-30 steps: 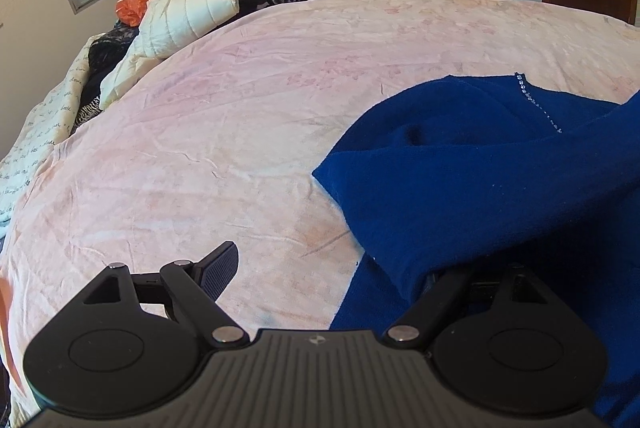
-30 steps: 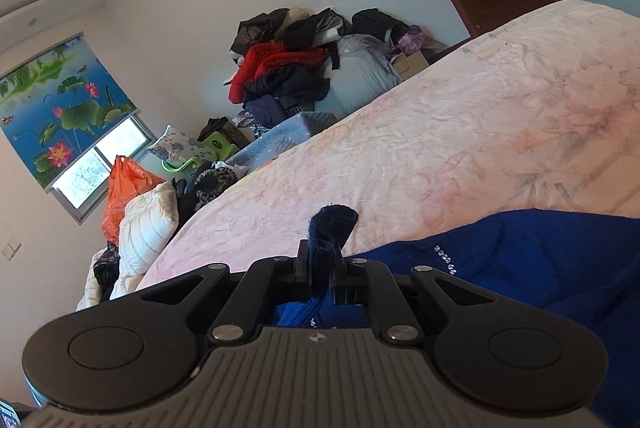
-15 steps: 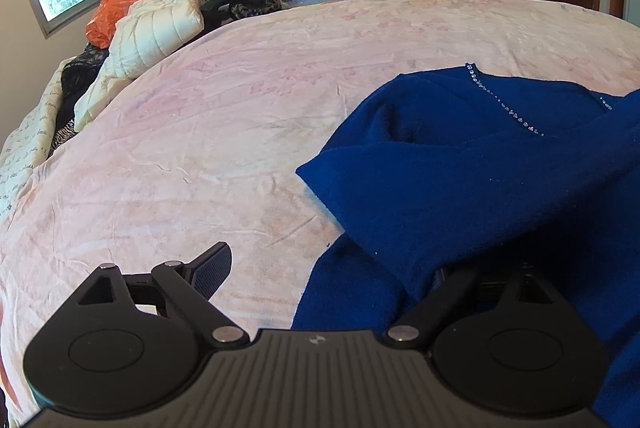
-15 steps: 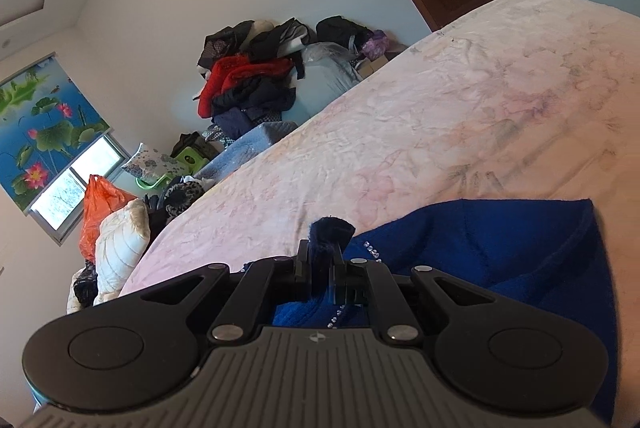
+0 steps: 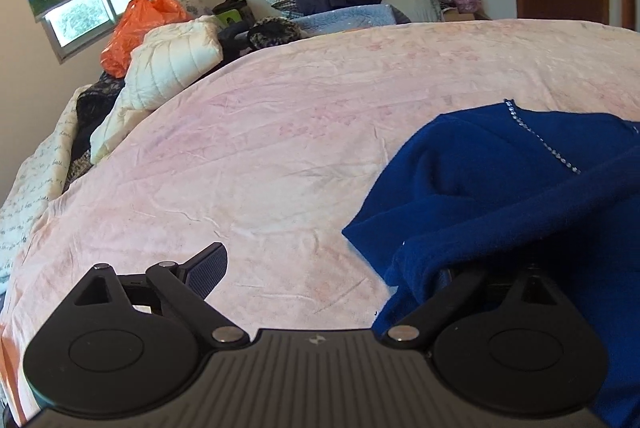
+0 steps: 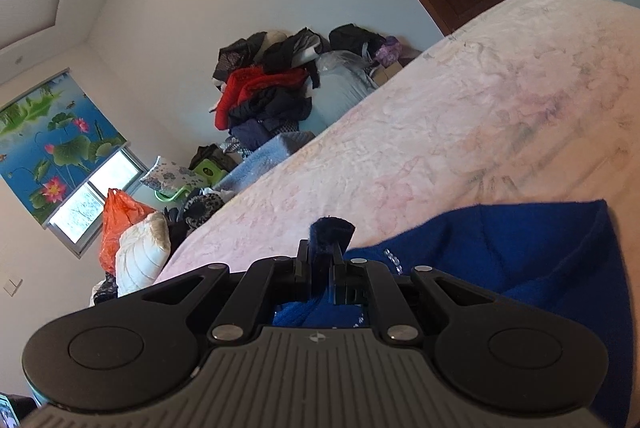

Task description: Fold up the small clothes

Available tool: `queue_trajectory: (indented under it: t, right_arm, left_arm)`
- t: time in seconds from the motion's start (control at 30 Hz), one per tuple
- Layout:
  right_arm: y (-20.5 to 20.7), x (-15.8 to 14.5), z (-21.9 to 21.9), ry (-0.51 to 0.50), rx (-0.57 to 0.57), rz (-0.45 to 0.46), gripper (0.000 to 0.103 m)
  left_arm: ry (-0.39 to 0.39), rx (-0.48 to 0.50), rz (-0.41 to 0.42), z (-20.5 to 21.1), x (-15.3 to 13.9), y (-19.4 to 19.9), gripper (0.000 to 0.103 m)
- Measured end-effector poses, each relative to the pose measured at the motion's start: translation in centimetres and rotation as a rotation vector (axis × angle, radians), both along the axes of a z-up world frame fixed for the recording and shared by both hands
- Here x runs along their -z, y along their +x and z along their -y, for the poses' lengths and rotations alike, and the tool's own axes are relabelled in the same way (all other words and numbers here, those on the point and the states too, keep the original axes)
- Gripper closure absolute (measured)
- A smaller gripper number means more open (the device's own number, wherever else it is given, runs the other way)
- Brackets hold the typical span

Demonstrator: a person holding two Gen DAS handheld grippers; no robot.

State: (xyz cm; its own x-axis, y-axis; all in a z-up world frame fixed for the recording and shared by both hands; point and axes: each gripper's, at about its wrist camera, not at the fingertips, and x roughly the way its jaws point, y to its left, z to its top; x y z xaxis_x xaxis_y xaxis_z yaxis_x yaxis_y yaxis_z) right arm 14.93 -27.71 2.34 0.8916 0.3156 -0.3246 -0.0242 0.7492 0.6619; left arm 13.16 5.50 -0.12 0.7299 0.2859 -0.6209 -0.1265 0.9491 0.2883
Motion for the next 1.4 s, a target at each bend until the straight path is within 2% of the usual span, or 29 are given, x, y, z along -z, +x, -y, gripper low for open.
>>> queue_trajectory:
  t: [0.17,0.27,0.47,0.6,0.67,0.8,1.0,1.07,1.17,1.2,1.3,1.4]
  right_arm:
    - [1.6,-2.2,-1.1,-0.058,-0.029,0.005,0.091]
    - [2.4,-4.3,-3.2,-0.126,-0.076,0.027,0.091]
    - [2.9,-8.9,-7.2,-0.232,-0.129,0.131,0.091]
    - [2.6,-10.0,-6.3,-0.219,-0.093,0.176,0.091]
    - [2.6,-9.5,-5.0,-0.212,-0.056,0.162,0.091]
    - [2.5,-6.4,-1.9,-0.161,-0.012,0.085,0.091]
    - [1.5,-2.7,-0.7,-0.162,-0.041,-0.007,0.090]
    - [1.0,-1.1,-0.1,-0.127,-0.042,-0.070,0.086]
    - [0.0,1.3,0.9,-0.098,-0.031,-0.148,0.067]
    - [-0.3,2.2,1.2,-0.076,-0.030,-0.177,0.064]
    - [-0.9,4.9,1.8,0.079,-0.067,-0.241,0.060]
    - [-0.4,7.0,1.0,0.181,-0.094,-0.290,0.055]
  left_arm:
    - [0.004,0.121,-0.021,0.7,1.7,-2.1,0.005]
    - [0.005,0.138,-0.017,0.0,2.2,-3.0,0.005]
    - [-0.060,0.139,0.007,-2.4,1.3,-3.8,0.005]
    - [-0.055,0.185,0.041,-2.8,0.6,-4.4,0.005]
    - [-0.048,0.224,0.054,-2.6,0.6,-4.9,0.005]
    - [-0.046,0.326,0.022,-2.6,1.4,-5.4,0.005]
    - [-0.073,0.332,0.029,-3.7,1.2,-6.1,0.005]
    - [-0.063,0.323,0.033,-3.8,1.0,-6.4,0.005]
    - [-0.028,0.323,0.040,-3.5,1.0,-7.0,0.005]
    - [-0.024,0.327,0.038,-3.4,1.0,-7.2,0.005]
    - [-0.038,0.342,0.043,-3.2,0.8,-8.0,0.005]
    - [-0.064,0.352,0.069,-2.8,-0.2,-8.5,0.005]
